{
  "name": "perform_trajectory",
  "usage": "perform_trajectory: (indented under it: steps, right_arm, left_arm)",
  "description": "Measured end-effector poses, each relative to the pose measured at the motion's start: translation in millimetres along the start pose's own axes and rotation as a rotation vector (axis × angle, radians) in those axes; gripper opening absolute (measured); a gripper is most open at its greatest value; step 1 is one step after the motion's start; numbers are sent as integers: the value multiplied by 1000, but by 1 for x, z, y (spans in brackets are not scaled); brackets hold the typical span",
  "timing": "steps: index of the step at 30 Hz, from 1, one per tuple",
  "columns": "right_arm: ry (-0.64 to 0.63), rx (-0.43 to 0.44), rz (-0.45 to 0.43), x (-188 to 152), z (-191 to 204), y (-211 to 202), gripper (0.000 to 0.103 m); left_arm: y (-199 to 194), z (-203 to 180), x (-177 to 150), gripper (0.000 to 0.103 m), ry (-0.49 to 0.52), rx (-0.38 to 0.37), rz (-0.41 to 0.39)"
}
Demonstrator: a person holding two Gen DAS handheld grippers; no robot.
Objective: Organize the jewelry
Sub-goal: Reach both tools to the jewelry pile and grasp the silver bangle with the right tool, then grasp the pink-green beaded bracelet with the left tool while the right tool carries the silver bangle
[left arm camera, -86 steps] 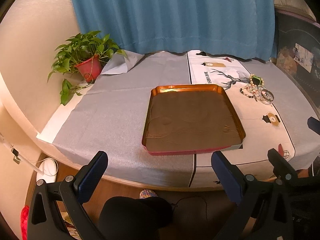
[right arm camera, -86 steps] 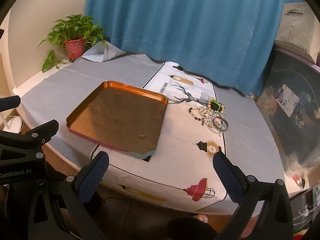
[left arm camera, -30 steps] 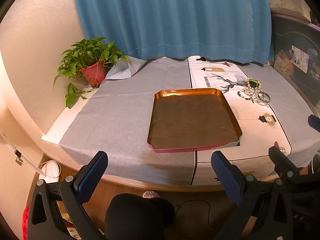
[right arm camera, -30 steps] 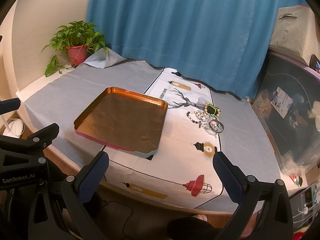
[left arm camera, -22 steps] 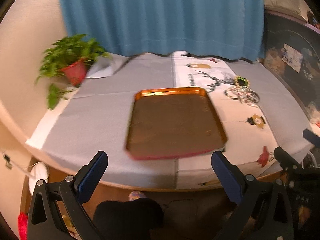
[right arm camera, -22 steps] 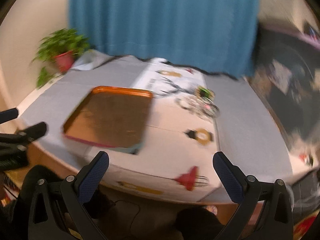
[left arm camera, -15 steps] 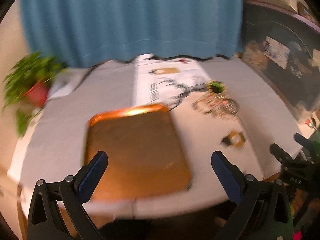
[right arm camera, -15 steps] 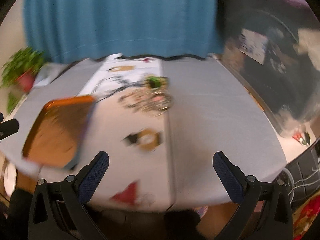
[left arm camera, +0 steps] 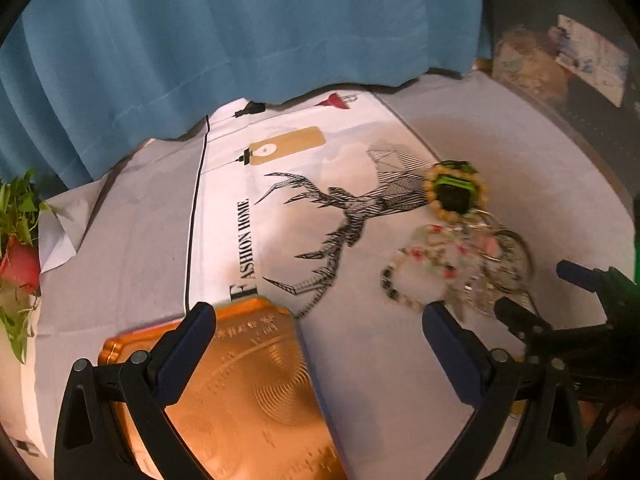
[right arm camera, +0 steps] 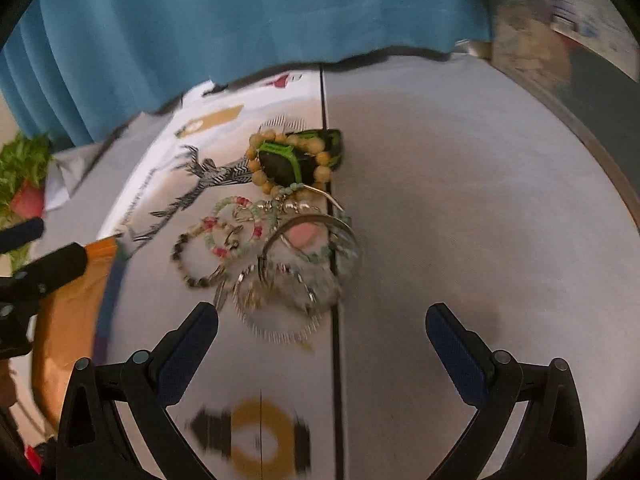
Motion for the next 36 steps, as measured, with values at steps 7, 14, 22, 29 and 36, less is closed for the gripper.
perform_trajectory:
  steps: [7,14,22,29,36]
  right_arm:
    - [-35,16,-59,19,5,13,62]
    - [82,-38,-119,24,-65,-20,62]
    - [89,-149,-90,5,-129,-22,62]
    - [89,-135,-107,3,-130,-24,63]
    - [75,-142,-115,3,-128,-23,62]
  left_arm:
    - [31,-5,3,103,5,-33,33]
    - [43,-47,22,103,63,-112,18]
    - [67,-79,33,103,125,-148,56]
    - [77,-64,49,90,75,-172,49]
    - [91,-75,42,5,99,-239,76]
Point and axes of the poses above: each gripper's, at about its wrist camera, not at the fingertips, and y roughly the way its jaws point, z to its left, x to its top, the point moved 10 cm from there along y, roughly the way its jaws point, and after that the axes turned 5 degrees about y, right-handed, at the moved point
